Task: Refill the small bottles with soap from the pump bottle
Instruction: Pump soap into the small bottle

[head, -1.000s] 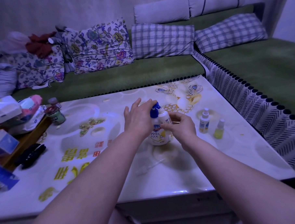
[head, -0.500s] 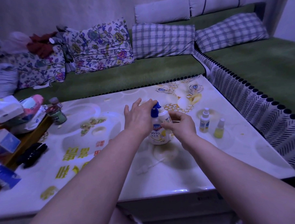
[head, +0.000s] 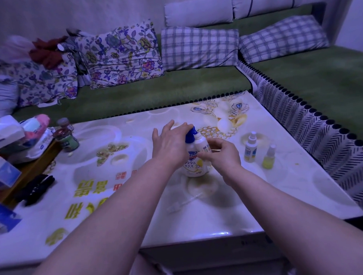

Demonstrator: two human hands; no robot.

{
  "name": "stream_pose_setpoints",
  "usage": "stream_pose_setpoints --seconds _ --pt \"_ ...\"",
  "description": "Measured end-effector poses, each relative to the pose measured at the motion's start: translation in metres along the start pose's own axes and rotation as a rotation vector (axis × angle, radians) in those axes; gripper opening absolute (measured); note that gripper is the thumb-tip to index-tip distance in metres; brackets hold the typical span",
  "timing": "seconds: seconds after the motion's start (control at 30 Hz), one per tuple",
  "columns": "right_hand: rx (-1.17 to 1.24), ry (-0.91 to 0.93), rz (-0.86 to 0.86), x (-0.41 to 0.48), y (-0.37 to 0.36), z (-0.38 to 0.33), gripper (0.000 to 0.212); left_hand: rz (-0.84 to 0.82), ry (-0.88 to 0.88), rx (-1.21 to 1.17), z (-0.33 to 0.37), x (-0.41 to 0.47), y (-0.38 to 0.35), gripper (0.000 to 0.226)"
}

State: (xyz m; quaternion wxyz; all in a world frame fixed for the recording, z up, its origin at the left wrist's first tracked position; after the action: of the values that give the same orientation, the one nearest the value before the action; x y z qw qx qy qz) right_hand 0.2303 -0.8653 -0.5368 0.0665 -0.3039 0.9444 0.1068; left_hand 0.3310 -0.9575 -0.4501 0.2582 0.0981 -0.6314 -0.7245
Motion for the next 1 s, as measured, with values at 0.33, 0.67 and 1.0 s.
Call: stream_pose_setpoints --seconds 0.33,0.67,1.0 --pt "0.026 0.008 -0.009 0.0037 0.0002 -0.0022 0.036 0.027 -0.002 -0.020 -0.0018 -0.0004 0.0008 0.071" --pt "0.027 0.022 -0.013 0.0016 0.0009 -0.0057 0.040 0.012 0.002 -0.016 -0.0017 -0.0028 0.0016 0.077" --pt "0.033 0.027 -0.009 -0.0002 0.0006 -0.0096 0.040 0.008 0.006 0.009 -0.0004 -0.0021 0.0028 0.077"
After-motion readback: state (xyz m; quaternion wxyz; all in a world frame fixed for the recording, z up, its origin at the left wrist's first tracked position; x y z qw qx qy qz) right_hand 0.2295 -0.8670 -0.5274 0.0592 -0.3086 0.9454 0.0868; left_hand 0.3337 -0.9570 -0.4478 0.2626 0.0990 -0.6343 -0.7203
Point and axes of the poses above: each hand's wrist, its own x-axis towards the middle knuckle, its own y-axis out of the back of the hand, z = x × y, the point moved 8 cm from there along x, towards the middle knuckle, and after that the axes turned 7 degrees about -y, right-handed, at the moved point
